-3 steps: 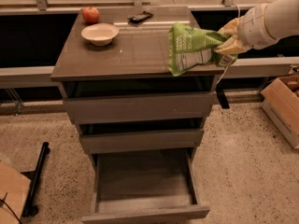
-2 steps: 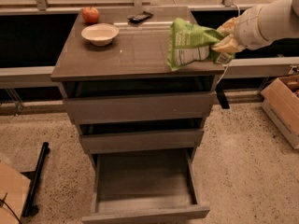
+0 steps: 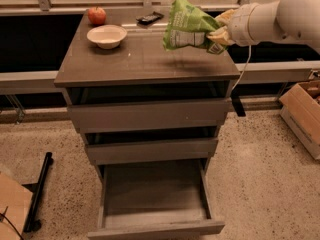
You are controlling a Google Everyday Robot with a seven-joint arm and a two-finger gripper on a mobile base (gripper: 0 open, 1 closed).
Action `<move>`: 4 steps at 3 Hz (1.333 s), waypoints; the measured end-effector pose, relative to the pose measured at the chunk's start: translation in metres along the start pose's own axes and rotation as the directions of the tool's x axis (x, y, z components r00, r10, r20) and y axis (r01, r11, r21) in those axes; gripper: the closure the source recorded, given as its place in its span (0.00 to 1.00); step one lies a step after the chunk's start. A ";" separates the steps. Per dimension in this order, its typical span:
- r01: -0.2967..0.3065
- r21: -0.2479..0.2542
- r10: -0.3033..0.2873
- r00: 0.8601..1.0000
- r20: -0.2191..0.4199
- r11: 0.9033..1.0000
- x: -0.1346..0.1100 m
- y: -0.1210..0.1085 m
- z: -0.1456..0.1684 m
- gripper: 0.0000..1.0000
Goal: Pick green rice chip bag from bottom drawer and place on counter
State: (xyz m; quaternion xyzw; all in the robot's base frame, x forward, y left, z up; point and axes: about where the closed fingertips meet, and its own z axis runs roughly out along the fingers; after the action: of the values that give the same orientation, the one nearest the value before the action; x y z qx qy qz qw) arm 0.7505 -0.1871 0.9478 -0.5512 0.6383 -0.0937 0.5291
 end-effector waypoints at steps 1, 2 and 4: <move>-0.054 -0.019 0.055 0.996 0.071 0.998 -0.011 0.007 0.037 0.82; -0.098 -0.034 0.101 0.990 0.101 0.995 -0.008 0.021 0.078 0.59; -0.098 -0.042 0.102 0.990 0.102 0.994 -0.008 0.025 0.082 0.12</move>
Offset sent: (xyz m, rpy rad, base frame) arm 0.0782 0.0707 -0.0740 0.2017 0.0380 0.0433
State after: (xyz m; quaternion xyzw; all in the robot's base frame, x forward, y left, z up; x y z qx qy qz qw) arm 0.7981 -0.1330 0.9000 -0.5324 0.6382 -0.0265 0.5554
